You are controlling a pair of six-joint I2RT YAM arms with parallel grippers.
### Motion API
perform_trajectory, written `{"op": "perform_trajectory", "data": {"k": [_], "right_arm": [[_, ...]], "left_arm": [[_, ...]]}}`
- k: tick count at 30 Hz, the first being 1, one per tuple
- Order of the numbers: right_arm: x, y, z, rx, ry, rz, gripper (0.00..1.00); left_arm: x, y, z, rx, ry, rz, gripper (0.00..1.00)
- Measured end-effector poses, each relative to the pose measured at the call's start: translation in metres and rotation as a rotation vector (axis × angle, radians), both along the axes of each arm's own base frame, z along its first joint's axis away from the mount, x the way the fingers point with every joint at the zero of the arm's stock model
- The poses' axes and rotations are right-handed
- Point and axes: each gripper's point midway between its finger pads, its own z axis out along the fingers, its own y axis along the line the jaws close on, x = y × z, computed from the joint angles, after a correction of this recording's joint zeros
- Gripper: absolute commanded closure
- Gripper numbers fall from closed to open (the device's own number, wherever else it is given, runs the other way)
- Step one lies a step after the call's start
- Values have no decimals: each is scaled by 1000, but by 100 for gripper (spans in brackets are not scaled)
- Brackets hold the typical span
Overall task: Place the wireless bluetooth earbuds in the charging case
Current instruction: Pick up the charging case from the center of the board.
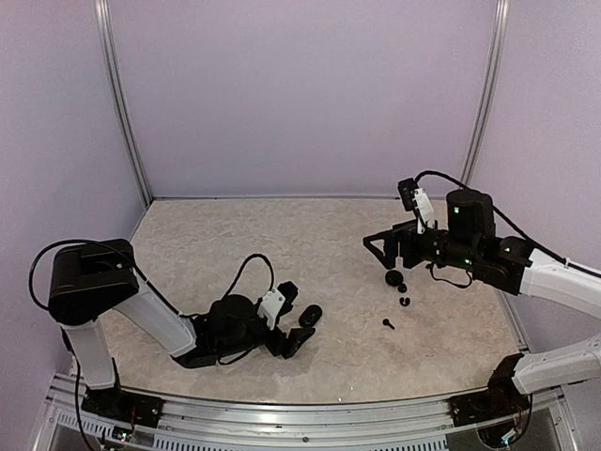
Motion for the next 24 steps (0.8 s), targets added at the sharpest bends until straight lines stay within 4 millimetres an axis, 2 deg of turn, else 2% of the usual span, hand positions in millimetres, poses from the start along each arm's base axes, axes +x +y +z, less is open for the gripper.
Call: {"op": "perform_trajectory", "data": {"k": [6, 14, 19, 24], "right_arm": [[-1, -8, 21, 41, -67, -27, 0], [1, -5, 8, 17, -40, -20, 1], [4, 1, -9, -23, 9, -4, 1], [4, 6, -12, -38, 24, 24, 1]], "left_arm": [[3, -13, -19, 48, -6, 28, 20], [19, -23, -45, 111, -17, 79, 29], [27, -28, -47, 120, -38, 101, 42], [33, -27, -46, 125, -50, 110, 62]]}}
